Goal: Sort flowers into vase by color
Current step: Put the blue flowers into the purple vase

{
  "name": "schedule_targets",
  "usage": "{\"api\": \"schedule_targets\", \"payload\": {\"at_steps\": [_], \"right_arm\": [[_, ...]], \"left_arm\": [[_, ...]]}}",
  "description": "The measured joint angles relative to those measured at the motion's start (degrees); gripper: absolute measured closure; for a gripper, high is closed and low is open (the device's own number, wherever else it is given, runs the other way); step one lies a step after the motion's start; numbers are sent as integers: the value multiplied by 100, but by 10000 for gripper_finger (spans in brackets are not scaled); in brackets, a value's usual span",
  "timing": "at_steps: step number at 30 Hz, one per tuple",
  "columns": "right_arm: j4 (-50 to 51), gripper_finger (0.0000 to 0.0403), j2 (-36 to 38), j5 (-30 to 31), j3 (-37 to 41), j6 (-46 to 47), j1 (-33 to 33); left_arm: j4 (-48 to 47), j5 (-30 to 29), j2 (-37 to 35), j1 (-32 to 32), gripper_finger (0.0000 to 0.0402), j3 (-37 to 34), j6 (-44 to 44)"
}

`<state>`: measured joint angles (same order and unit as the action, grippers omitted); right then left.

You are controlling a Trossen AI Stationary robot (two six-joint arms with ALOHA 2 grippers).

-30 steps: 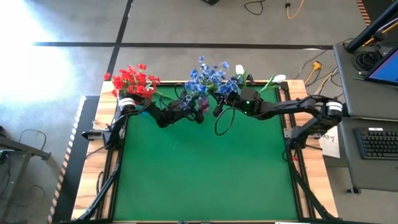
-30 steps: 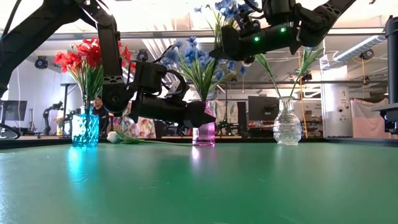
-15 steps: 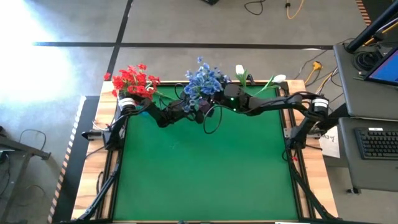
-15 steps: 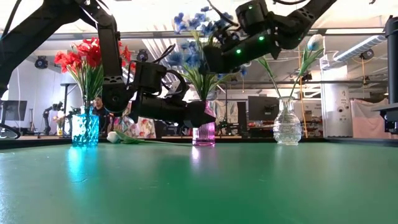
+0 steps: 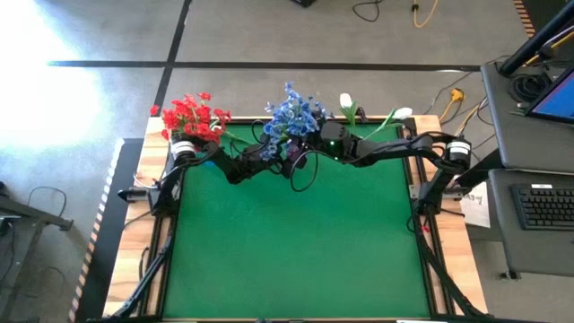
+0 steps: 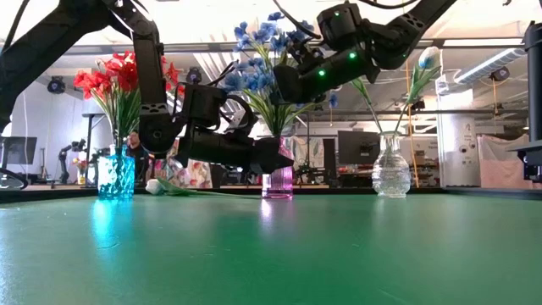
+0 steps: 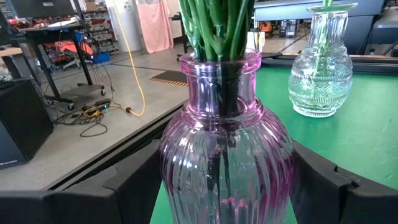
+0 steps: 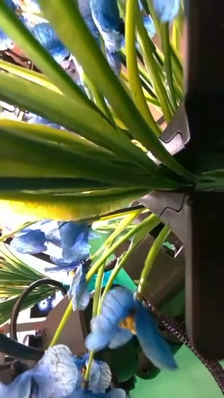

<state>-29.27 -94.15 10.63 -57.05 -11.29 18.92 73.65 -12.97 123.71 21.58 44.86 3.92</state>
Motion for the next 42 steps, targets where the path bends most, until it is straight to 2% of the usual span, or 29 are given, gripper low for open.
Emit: {"api": "schedule_targets", "payload": {"at_steps": [7, 21, 25, 35, 39, 42], "right_arm": [[-60, 385, 15, 269, 181, 114, -17], [-466, 383, 7, 294, 443, 264, -13], [-440, 358, 49, 299, 454, 280, -13], [-50, 262, 456, 301, 469, 385, -13], [-49, 250, 617, 281, 469, 376, -13], [-68, 254, 668, 248, 469, 317, -13]], "left_arm": [[0, -2, -1, 0, 126, 0, 4], [0, -7, 0, 0, 126, 0, -2], [0, -9, -1, 0, 126, 0, 0], [0, -12, -1, 0, 126, 0, 0], [0, -13, -1, 0, 126, 0, 0], [0, -13, -1, 0, 126, 0, 0]]}}
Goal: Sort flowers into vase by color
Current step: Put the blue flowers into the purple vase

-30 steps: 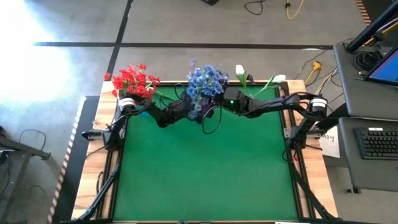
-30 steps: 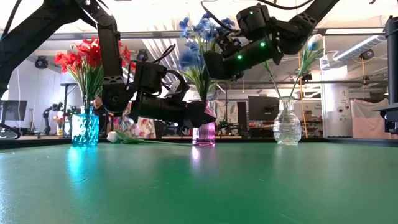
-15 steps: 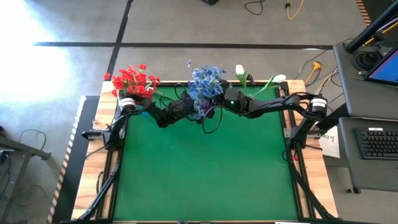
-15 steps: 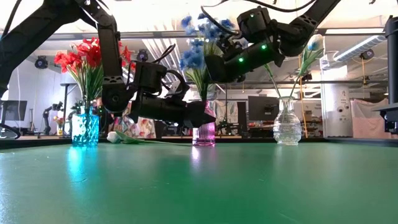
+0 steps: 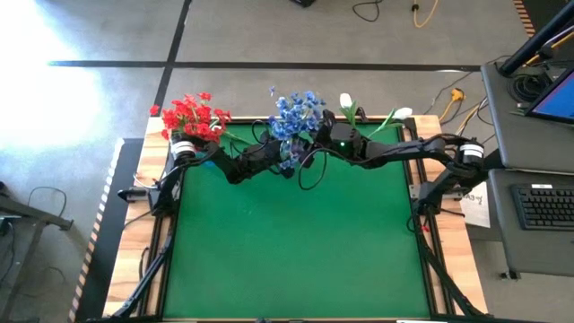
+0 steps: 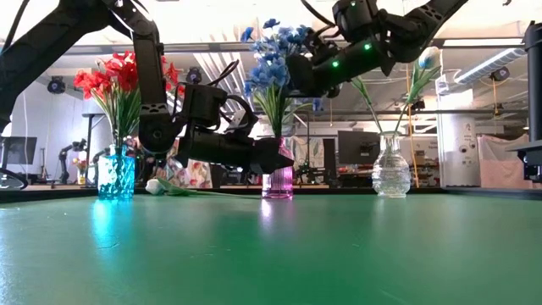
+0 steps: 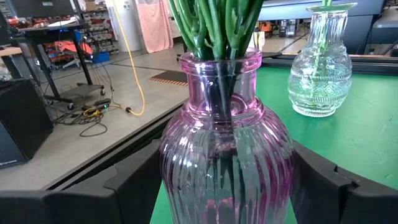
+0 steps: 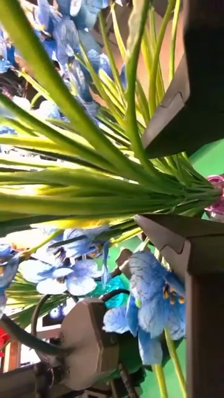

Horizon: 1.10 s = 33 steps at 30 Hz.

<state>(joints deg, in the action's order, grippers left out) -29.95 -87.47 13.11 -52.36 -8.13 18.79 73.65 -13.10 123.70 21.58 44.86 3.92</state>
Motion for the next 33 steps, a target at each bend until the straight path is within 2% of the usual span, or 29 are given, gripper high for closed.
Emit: {"api": "schedule_targets", "payload": {"at_steps": [4, 13, 33], "right_arm": [[-11, 284, -1, -7, 0, 1, 0], [-22, 385, -3, -10, 0, 4, 0], [93, 385, -201, 190, 8, 134, 74]], "left_arm": [[0, 0, 0, 0, 126, 0, 0], [1, 0, 0, 0, 126, 0, 0], [0, 0, 0, 2, 126, 0, -2]]}}
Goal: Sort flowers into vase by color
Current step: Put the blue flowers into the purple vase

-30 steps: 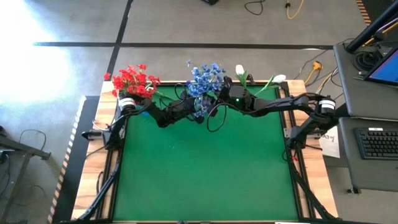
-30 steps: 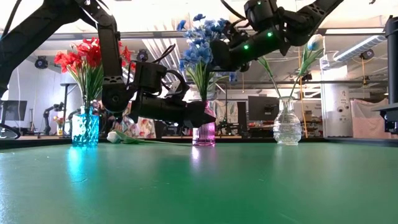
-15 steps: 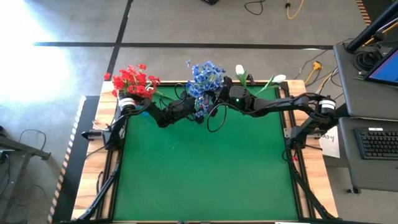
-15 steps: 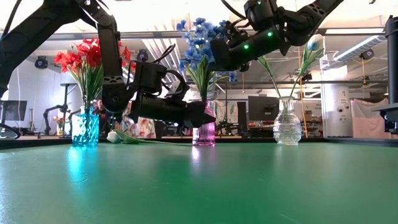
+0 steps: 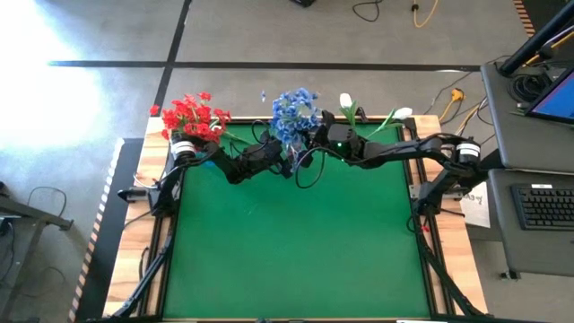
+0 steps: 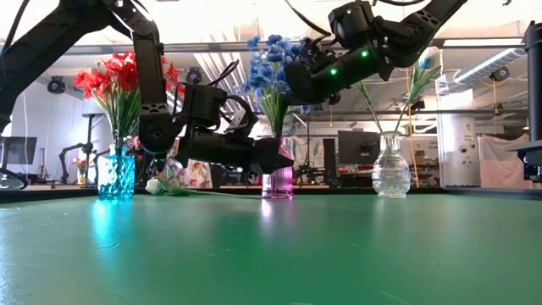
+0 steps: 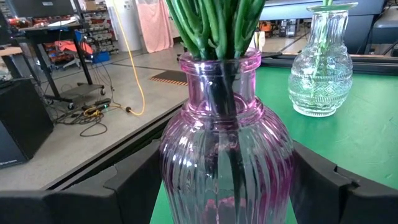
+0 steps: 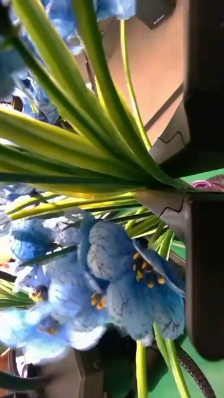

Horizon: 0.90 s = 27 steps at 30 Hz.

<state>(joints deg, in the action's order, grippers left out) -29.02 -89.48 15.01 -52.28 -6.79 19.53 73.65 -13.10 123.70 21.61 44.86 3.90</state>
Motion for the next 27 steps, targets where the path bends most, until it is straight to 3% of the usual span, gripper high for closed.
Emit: {"api": "schedule_targets", "payload": {"at_steps": [12, 27], "right_arm": [[128, 385, -61, 281, -12, 54, -4], [315, 385, 12, 156, 5, 198, -13]], "left_arm": [[0, 1, 0, 0, 126, 0, 2], [0, 2, 0, 0, 126, 0, 4]]}}
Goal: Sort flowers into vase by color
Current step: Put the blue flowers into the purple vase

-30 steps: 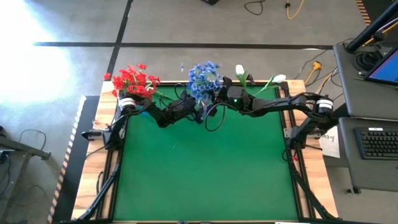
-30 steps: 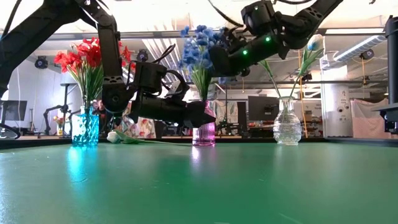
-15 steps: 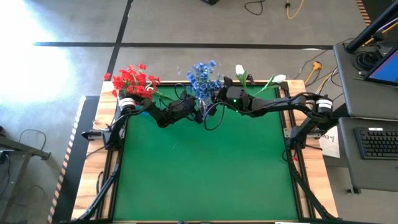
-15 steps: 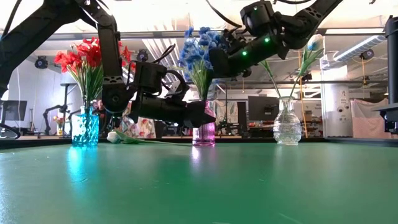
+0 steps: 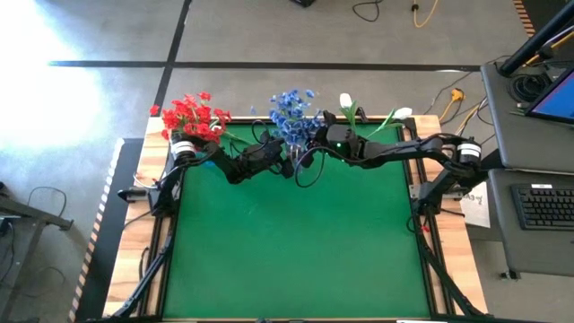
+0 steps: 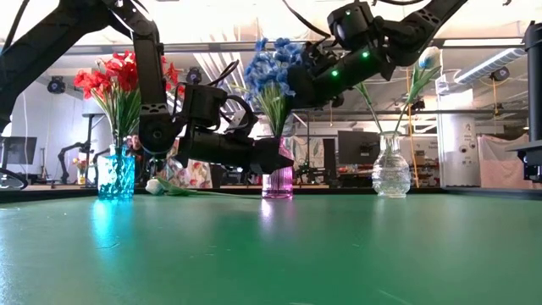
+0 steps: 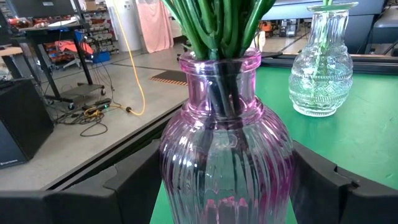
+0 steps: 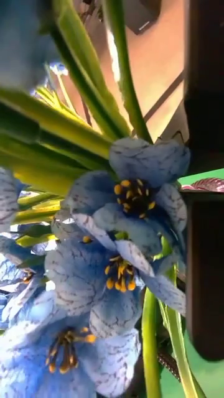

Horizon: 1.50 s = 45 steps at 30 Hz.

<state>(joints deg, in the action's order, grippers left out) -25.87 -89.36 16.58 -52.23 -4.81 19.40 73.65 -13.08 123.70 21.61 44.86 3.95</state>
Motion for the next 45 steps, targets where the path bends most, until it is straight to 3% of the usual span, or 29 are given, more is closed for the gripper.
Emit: {"api": "schedule_targets", "payload": {"at_steps": [5, 15, 20, 45], "right_arm": [[-122, 363, 20, -32, 9, 37, 2], [216, 266, 327, -46, 17, 104, 0], [359, 236, 564, -52, 15, 35, 0], [1074, 227, 692, -157, 2, 126, -13]], "left_arm": [[0, -2, 0, -2, 126, 0, 0], [0, 0, 0, -2, 126, 0, 0], [-1, 0, 0, -2, 126, 0, 0], [-2, 0, 0, -2, 126, 0, 0]]}}
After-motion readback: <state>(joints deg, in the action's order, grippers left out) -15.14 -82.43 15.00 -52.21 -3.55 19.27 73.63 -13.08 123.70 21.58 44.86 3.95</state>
